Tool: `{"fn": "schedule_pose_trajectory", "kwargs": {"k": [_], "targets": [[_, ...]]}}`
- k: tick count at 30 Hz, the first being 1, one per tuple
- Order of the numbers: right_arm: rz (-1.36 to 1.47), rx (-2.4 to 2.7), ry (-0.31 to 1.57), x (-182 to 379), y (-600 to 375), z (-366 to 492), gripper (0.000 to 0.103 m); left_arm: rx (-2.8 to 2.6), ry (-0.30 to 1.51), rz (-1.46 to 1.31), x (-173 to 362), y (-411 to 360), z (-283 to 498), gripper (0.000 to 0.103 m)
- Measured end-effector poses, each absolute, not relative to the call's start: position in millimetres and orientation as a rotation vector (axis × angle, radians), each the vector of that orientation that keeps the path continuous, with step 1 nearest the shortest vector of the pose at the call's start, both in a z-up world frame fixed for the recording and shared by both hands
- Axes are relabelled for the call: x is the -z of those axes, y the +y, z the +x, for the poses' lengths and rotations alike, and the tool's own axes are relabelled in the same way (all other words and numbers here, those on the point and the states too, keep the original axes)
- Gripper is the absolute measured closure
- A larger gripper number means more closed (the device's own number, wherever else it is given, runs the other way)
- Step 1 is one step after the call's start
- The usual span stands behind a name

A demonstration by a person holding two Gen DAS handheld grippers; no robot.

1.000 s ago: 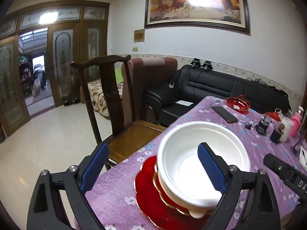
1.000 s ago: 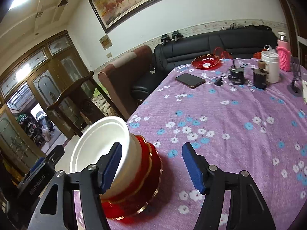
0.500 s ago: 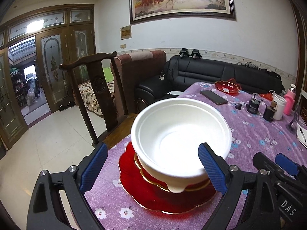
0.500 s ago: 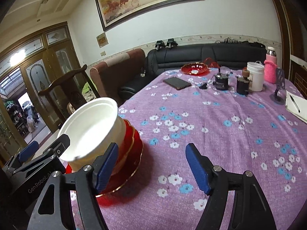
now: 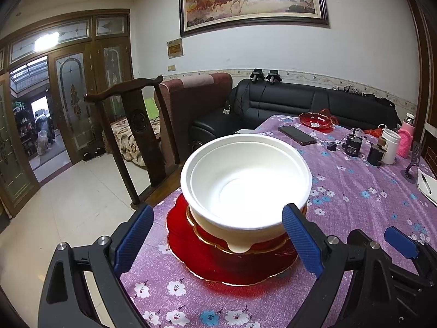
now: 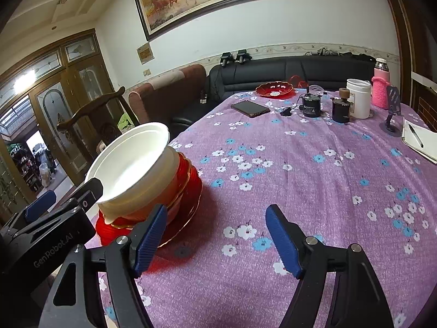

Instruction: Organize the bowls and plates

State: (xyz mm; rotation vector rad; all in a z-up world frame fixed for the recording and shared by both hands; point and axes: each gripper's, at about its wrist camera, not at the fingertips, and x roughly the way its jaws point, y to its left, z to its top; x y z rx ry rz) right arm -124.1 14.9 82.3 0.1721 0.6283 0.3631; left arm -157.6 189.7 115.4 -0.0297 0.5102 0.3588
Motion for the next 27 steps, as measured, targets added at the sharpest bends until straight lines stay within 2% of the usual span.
{"fn": "schedule_pose_trajectory", "kwargs": {"k": [4, 6, 9, 16, 27], "targets": [[0.170, -0.359, 0.618, -82, 14, -130, 0.023, -0.431, 0.429, -0.017, -121, 188, -172, 0.008], [0.163, -0.357, 0.612, -82, 14, -133, 0.023, -0.485, 0.361, -0.010, -126, 187, -182, 0.000], [0.151, -0.358, 0.613, -80, 17, -136, 0.022, -0.537, 0.240, -0.035, -126, 188, -204, 0.000], [0.107, -0.374, 0.630, -70, 25, -138, 0.022, -0.430, 0.454, -0.043, -109, 196, -175, 0.000], [0.020, -0.414, 0.674, -51, 51, -136, 0.019, -0.435, 0.557, -0.088, -92, 211, -158, 0.000]]}}
